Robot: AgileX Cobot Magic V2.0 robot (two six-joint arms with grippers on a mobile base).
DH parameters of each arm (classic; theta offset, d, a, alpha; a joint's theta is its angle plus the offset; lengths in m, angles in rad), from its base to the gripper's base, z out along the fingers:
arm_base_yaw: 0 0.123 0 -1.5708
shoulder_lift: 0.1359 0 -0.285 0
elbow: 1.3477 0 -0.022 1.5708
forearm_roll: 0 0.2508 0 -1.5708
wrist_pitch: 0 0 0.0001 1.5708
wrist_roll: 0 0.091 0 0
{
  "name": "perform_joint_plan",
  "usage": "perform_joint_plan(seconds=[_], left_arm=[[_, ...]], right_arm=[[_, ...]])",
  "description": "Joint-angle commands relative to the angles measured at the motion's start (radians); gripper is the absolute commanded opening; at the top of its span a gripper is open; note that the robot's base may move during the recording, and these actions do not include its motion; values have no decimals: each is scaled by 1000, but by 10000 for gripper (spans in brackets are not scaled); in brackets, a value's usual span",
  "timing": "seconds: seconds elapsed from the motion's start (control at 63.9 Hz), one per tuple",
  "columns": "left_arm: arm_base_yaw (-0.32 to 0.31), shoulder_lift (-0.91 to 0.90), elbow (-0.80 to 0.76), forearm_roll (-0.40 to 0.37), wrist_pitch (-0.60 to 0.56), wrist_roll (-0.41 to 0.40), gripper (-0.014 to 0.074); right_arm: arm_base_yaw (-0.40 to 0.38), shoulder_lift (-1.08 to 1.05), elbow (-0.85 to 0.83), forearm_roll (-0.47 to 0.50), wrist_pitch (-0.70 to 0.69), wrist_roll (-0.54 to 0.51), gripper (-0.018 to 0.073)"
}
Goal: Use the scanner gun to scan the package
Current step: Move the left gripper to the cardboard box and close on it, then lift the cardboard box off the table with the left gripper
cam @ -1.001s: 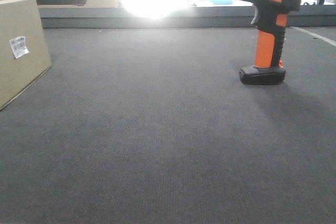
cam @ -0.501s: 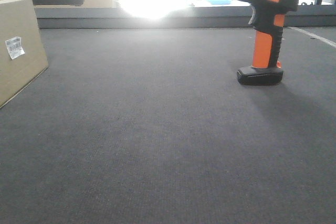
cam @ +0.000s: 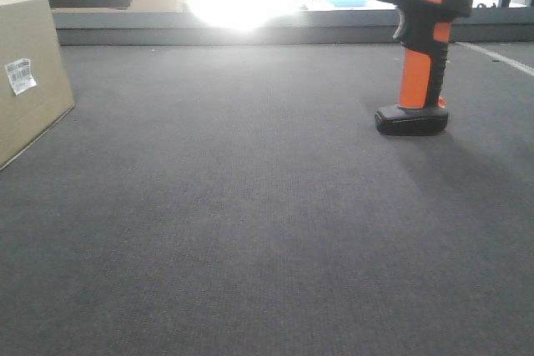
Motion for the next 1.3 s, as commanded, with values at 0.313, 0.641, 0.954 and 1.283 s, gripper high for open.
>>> perform_joint_plan(seconds=[0.313, 0.641, 0.954, 1.283], left_arm=[[-2, 384, -423, 0, 470, 0, 582], [67, 846, -832, 2, 793, 6, 582], [67, 1063, -923, 13, 792, 24, 582], [73, 1154, -923, 8, 724, 24, 582]], right_arm=[[198, 56, -8, 9, -48, -3, 568], [238, 73, -8, 9, -48, -3, 568], [238, 73, -8, 9, -48, -3, 568], [238, 73, -8, 9, -48, -3, 568]])
